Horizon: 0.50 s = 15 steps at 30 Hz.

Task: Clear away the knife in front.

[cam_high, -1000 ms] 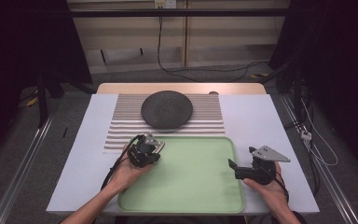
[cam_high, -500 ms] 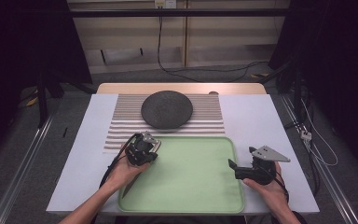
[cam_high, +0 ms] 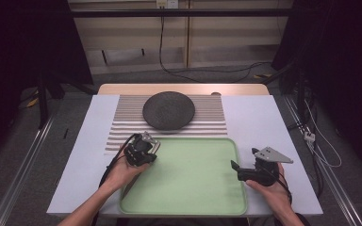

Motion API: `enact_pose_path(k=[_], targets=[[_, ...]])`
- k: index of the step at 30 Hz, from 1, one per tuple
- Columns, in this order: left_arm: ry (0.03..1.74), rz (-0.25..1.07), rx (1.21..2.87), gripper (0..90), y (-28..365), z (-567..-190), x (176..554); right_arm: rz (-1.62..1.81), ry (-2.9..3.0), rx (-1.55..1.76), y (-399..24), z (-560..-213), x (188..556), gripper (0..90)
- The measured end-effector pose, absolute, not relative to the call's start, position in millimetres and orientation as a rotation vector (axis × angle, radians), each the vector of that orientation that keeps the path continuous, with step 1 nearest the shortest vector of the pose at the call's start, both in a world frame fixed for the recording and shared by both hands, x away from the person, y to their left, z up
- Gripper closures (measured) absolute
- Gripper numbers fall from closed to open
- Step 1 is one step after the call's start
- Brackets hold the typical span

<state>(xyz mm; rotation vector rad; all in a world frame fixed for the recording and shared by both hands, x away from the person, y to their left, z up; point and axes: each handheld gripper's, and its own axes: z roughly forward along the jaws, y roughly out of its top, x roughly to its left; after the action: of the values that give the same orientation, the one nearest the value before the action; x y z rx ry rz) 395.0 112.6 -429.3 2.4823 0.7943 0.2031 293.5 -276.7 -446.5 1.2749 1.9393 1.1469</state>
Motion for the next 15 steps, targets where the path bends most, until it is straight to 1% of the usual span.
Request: enact_pose_path(k=[15], targets=[[0.829, 0.216, 2.486, 90.0, 117.9, -428.6, 397.4, 1.147, 1.938, 1.272, -277.2, -446.2, 292.8, 7.4]])
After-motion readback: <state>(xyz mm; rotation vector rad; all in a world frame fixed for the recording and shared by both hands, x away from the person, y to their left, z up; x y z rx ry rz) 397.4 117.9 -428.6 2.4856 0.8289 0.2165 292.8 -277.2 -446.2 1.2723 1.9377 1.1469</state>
